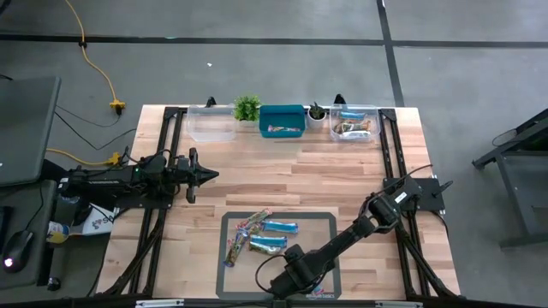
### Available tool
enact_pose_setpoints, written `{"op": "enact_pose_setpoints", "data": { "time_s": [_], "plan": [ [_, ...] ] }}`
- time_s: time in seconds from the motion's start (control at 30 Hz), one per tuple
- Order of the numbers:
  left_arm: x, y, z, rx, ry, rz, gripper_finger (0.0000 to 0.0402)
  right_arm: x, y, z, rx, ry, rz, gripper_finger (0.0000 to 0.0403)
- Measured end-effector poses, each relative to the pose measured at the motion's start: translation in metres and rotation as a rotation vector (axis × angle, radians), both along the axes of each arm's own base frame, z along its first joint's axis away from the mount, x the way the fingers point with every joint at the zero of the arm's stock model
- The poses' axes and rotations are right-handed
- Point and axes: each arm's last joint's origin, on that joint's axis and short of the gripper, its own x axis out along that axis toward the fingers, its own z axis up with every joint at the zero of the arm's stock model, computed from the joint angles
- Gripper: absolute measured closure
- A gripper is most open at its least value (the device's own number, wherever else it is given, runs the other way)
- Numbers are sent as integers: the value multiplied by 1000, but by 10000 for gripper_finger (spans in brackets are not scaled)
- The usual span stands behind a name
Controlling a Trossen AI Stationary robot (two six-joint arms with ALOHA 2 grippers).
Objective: Pick and place Granola Bars by type
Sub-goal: Put the red granola bar into the blue bin
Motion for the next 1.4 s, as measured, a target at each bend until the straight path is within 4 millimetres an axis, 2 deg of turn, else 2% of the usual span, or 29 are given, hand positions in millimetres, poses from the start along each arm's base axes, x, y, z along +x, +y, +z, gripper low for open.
{"op": "enact_pose_setpoints", "data": {
  "time_s": [0.13,0.37,0.67,0.87,1.13,1.3,1.4],
  "plan": [
    [0,0,0,0,0,0,400,0,0,2,5,0,-1,271],
    [0,0,0,0,1,0,400,-5,-6,18,-54,-17,-22,314],
    [0,0,0,0,0,0,400,-3,-21,52,-68,-93,-43,360],
    [0,0,0,0,0,0,400,0,-36,79,-101,-198,-42,365],
    [0,0,0,0,0,0,400,18,-77,128,-212,-478,-12,366],
    [0,0,0,0,0,0,400,33,-121,162,-320,-647,40,368],
    [0,0,0,0,0,0,400,44,-152,174,-381,-704,92,364]
  ]
}}
